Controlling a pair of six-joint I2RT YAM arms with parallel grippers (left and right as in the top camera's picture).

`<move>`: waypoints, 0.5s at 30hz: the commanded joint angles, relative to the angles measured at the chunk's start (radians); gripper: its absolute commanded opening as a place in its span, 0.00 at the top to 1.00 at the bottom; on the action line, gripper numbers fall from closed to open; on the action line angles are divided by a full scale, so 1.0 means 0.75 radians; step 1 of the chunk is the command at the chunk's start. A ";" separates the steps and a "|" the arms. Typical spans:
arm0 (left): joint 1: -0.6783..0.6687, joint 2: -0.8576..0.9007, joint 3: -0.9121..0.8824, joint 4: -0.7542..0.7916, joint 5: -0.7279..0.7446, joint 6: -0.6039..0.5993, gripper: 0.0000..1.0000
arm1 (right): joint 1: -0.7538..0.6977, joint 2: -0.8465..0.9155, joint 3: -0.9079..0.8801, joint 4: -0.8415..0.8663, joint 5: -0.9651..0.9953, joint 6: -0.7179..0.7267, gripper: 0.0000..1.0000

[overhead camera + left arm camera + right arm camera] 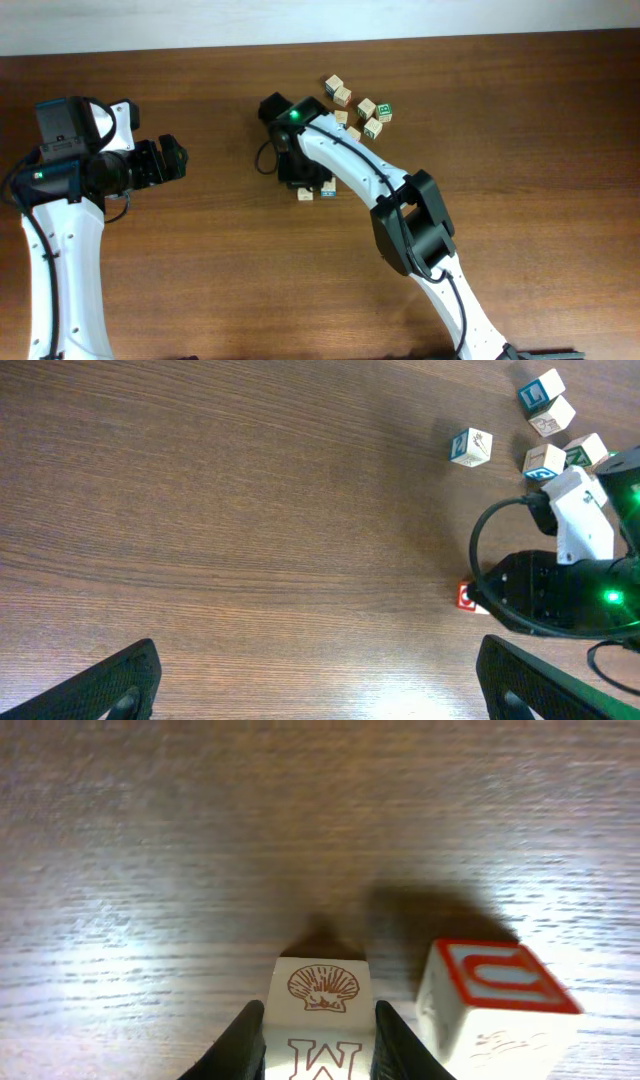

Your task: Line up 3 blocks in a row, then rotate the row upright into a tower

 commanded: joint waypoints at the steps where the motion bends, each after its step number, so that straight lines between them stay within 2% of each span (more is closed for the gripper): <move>1: 0.007 0.001 0.027 0.003 0.001 -0.018 0.01 | -0.042 0.016 0.033 -0.001 0.022 -0.058 0.76; 12: 0.007 0.001 0.027 0.003 0.000 -0.018 0.01 | -0.050 0.016 0.073 -0.032 0.021 -0.074 0.76; 15: 0.007 0.001 0.027 0.003 0.000 -0.018 0.01 | -0.050 0.016 0.073 -0.074 0.021 -0.024 0.76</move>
